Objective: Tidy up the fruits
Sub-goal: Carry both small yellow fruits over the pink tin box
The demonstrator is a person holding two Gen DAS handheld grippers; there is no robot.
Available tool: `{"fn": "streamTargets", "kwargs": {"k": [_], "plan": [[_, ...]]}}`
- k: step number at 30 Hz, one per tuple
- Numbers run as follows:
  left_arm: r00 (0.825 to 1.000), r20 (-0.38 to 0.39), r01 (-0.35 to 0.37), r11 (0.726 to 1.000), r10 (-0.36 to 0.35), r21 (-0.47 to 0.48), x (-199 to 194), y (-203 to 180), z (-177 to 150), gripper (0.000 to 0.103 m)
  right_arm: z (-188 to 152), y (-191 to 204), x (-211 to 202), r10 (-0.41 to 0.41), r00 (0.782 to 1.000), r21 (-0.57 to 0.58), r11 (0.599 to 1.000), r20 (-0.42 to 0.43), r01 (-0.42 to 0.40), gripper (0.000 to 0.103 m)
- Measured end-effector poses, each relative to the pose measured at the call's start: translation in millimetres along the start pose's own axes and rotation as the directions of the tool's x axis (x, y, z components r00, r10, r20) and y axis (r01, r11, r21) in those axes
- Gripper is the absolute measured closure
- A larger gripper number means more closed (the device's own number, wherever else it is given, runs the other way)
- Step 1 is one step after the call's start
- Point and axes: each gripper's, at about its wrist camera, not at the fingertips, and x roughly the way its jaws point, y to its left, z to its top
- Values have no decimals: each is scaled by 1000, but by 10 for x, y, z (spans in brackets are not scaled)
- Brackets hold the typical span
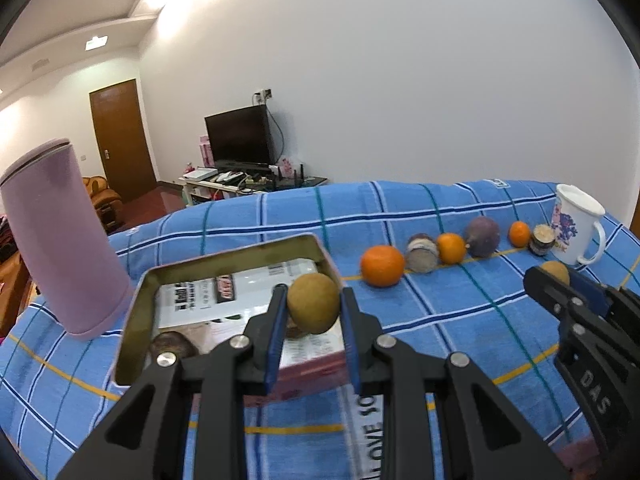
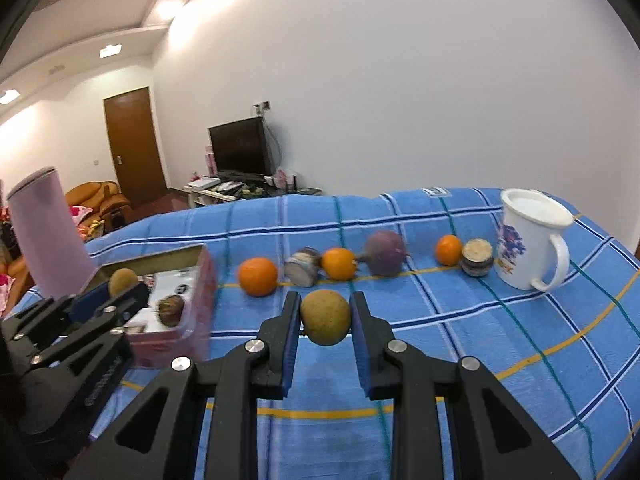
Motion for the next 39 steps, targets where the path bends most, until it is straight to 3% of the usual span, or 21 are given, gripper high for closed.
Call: {"fn": "streamTargets", "kwargs": {"k": [22, 32, 39], "plan": [[987, 3, -159, 976, 161, -146, 52, 1218, -25, 76, 25, 1262, 78, 199, 980, -101, 975, 11, -197, 77], [981, -9, -194, 968, 195, -157, 115, 1385, -28, 76, 105, 1498, 327, 246, 969, -92, 965, -27, -247, 77], [984, -31, -178, 976, 175, -126, 223, 1290, -8, 76, 162, 1504, 597, 219, 974, -97, 970, -51, -223, 76]]}}
